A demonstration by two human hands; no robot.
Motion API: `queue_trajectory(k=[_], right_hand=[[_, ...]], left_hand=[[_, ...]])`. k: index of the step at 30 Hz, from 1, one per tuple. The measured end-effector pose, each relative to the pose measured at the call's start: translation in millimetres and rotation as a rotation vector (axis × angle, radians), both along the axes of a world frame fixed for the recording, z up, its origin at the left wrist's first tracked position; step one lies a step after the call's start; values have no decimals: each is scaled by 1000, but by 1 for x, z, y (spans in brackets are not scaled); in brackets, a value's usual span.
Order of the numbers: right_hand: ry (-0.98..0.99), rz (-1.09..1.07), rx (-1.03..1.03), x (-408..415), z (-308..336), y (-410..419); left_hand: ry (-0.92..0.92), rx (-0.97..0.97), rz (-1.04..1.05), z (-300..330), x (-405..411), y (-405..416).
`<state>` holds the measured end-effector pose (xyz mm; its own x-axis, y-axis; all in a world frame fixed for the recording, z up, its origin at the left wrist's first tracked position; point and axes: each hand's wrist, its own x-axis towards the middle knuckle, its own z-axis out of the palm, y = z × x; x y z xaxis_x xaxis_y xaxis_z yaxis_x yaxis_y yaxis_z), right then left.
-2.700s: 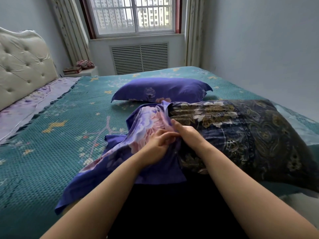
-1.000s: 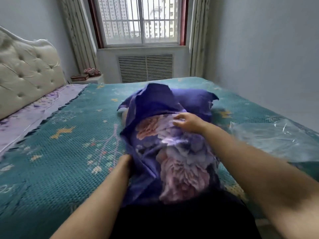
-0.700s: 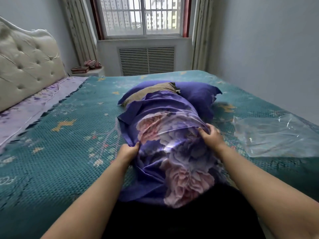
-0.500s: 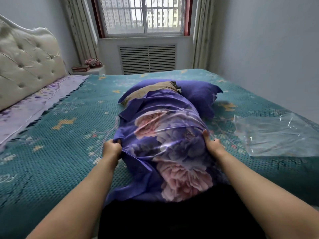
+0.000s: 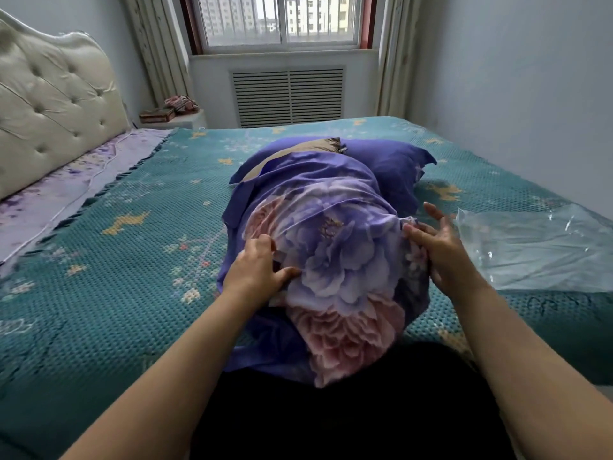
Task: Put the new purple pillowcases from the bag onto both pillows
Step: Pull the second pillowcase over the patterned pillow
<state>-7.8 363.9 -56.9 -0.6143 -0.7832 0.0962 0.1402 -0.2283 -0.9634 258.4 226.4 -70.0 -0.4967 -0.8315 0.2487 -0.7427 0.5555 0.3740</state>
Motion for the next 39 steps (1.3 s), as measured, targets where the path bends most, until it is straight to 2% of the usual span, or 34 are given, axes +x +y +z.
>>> queue_trajectory(k=[5,7,9,12,15,16,18,20,22,23,24,25,27,28,30,31,32,34,36,37,39], right_hand=[[568,185,253,6,-16,9],[749,169,379,5,-16,10],[896,15,512,6,-7,13],[1060,-214,679,9,16,21],[1176,-461,694,12,26,26],[1210,-518,663,12,25,24],[1174,-488,616,12,22,13],[958,-379,555,10,15,-3],[764,-243,495,6,9,-14],[737,-143,496,4,8,-14],[739,-12,517,1,9,-13],[756,128,562,-4,9,-11],[853,304,652,-14,11,-11],[928,291,660,-18,10,-14],[1062,98,643,-19,6,-21],[1110,-50,632,-17,5,-24],[1142,-194,624,-11,5,-26],[1121,-384,589,2,5,-32],[878,-400,506,15,7,-45],[708,-348,460,22,8,-52],[397,-190,354,34,10,-59]], left_hand=[[-323,-82,22,-9,6,13],[-355,-107,31,-12,8,14],[-297,-59,28,-7,12,16],[-86,16,85,13,21,12],[136,78,120,26,24,4],[186,105,121,24,21,0],[289,167,134,12,14,-10],[429,293,135,-2,9,-23],[527,540,54,-8,13,-30],[486,642,-23,-8,17,-32],[371,688,-96,-4,24,-34],[220,674,-163,1,30,-36],[-113,473,-156,6,39,-42],[-238,350,-87,8,40,-44],[-283,201,42,11,37,-41],[-185,188,93,10,32,-37],[-6,210,137,4,27,-38],[485,358,220,-4,14,-42],[829,529,255,-10,2,-44],[916,601,251,-13,-4,-46],[972,659,233,-15,-6,-51]])
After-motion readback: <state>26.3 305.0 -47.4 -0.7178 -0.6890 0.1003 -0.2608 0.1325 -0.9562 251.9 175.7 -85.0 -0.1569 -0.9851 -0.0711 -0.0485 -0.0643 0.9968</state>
